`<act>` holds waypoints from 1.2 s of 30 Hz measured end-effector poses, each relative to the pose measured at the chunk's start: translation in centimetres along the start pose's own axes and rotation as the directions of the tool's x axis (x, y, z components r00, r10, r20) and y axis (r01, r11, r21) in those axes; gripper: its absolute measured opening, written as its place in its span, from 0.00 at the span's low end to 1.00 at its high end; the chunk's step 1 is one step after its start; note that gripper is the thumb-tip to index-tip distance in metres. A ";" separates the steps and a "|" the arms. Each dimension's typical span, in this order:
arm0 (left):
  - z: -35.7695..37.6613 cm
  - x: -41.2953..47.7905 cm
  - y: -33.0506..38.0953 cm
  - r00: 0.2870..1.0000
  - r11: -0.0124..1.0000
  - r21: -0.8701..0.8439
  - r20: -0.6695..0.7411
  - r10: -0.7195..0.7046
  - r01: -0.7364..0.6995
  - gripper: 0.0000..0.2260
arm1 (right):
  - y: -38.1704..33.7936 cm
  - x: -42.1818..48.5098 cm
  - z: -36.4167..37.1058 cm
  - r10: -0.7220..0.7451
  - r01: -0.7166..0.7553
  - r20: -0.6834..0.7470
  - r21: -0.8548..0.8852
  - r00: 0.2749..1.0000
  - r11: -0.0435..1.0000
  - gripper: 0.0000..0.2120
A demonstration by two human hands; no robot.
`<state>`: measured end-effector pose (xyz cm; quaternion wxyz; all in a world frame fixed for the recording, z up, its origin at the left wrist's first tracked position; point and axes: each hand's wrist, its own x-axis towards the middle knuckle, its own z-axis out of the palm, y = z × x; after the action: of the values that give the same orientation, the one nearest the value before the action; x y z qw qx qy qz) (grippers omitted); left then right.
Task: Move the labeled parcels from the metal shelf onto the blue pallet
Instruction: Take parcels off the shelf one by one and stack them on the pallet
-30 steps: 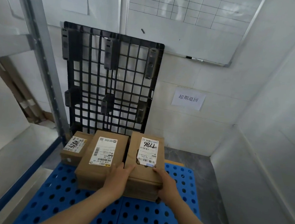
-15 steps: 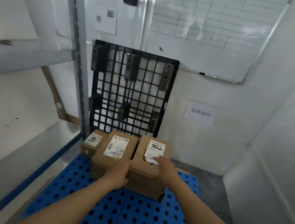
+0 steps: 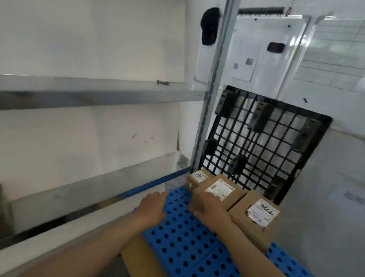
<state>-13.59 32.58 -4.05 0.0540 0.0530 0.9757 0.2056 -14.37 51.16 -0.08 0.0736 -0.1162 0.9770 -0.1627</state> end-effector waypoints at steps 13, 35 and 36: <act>-10.3 -20.8 -17.6 0.829 0.863 0.059 -0.317 -0.461 0.502 0.25 | -23.9 -1.3 6.5 -0.489 0.494 0.118 -0.018 0.865 0.869 0.27; -17.1 -61.5 -40.9 0.467 0.573 -0.185 -0.410 -0.783 0.799 0.19 | -59.2 -21.2 20.4 -0.711 0.705 0.184 0.111 0.678 0.701 0.30; -17.2 -61.5 -41.5 0.472 0.585 -0.206 -0.414 -0.779 0.785 0.19 | -60.0 -21.2 20.7 -0.709 0.699 0.187 0.124 0.680 0.704 0.30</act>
<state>41.60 -19.71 -0.13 -0.0925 -0.4476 0.8752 0.1582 22.00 -4.96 2.92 0.1157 -0.4983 0.8391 -0.1852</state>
